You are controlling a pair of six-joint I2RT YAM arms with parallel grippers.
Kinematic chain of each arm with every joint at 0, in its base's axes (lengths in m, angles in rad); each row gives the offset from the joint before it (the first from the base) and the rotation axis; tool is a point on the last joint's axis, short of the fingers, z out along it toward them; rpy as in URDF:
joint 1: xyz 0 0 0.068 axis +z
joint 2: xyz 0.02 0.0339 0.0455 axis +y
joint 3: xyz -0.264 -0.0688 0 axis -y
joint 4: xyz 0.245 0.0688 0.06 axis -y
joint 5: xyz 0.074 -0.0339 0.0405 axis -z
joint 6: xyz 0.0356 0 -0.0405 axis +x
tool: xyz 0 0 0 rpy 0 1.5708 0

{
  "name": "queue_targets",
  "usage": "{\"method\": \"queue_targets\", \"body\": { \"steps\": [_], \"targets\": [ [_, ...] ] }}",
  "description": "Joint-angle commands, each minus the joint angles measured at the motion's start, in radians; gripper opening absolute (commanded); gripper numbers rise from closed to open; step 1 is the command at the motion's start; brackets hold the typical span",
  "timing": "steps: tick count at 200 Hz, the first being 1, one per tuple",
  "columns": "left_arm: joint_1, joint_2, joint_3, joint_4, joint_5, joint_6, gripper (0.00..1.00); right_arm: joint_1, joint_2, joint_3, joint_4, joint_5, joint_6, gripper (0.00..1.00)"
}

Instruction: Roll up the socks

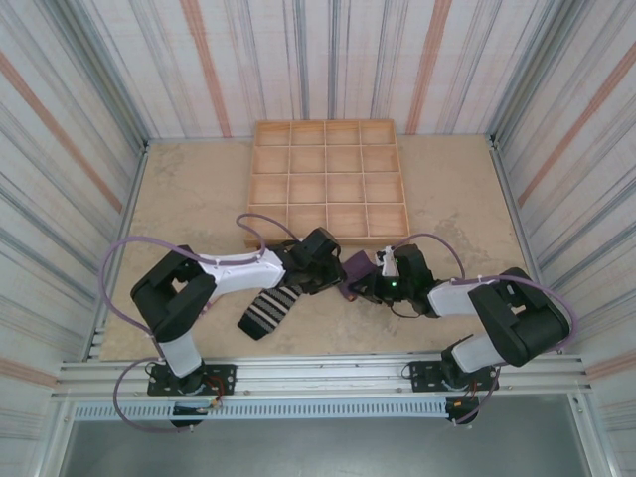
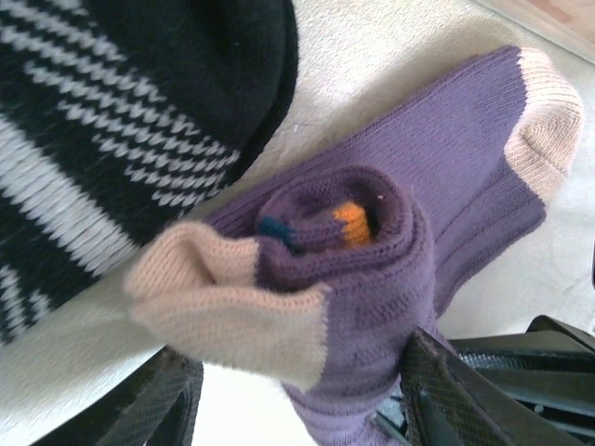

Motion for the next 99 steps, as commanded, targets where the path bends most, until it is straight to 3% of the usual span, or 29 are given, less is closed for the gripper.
{"method": "queue_targets", "body": {
  "steps": [1,39,51,60,72,99],
  "targets": [
    [-0.011,0.035,0.026,0.027,-0.022,-0.021,0.57,-0.013,0.045,-0.038,-0.198,0.019,0.033,0.00],
    [-0.013,0.076,0.042,0.008,-0.034,-0.053,0.44,-0.025,0.055,-0.037,-0.173,-0.007,0.036,0.00],
    [-0.012,0.084,0.050,-0.017,-0.036,-0.054,0.31,-0.027,0.046,-0.034,-0.180,-0.007,0.027,0.00],
    [-0.011,0.088,0.063,-0.054,-0.038,-0.054,0.18,-0.028,0.032,-0.032,-0.198,-0.003,0.014,0.07],
    [-0.006,0.090,0.080,-0.105,-0.041,-0.054,0.08,-0.028,-0.017,-0.020,-0.255,0.022,-0.020,0.17],
    [0.001,0.084,0.083,-0.154,-0.013,-0.053,0.01,-0.015,-0.238,0.042,-0.515,0.150,-0.126,0.48]
  ]
}}
